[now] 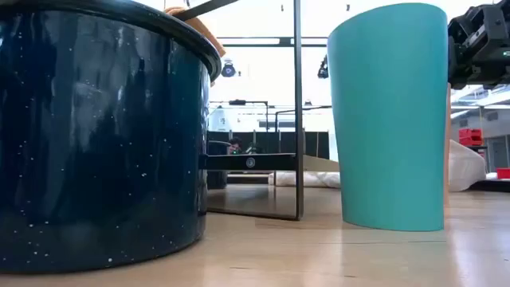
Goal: Stack small to large cups/mugs on shelf
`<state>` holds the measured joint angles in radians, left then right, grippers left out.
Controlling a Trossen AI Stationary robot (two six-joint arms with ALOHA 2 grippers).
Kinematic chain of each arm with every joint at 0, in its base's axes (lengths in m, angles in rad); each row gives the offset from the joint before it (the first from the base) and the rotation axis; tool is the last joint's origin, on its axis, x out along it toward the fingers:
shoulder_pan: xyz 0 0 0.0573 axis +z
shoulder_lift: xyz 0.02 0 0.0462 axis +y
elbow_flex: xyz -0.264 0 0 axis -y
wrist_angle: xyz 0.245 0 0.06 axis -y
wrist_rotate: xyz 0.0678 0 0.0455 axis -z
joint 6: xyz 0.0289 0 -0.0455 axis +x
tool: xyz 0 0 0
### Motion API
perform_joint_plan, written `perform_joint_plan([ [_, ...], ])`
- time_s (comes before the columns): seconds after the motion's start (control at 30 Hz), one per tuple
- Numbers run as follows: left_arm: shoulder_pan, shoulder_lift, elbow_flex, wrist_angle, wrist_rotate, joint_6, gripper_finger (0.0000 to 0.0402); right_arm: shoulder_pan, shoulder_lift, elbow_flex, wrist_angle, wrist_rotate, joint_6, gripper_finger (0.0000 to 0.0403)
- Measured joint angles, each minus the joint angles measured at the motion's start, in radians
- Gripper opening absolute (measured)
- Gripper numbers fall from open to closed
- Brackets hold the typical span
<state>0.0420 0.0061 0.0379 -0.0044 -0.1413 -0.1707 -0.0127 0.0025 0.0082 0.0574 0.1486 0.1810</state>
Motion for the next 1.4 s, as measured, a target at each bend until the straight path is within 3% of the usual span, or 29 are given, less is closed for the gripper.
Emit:
perform_joint_plan([
  [1.4,0.0,0.0,0.0,0.0,0.0,0.0,0.0073,0.0,0.0,0.0,0.0,0.0,0.0,0.0023],
])
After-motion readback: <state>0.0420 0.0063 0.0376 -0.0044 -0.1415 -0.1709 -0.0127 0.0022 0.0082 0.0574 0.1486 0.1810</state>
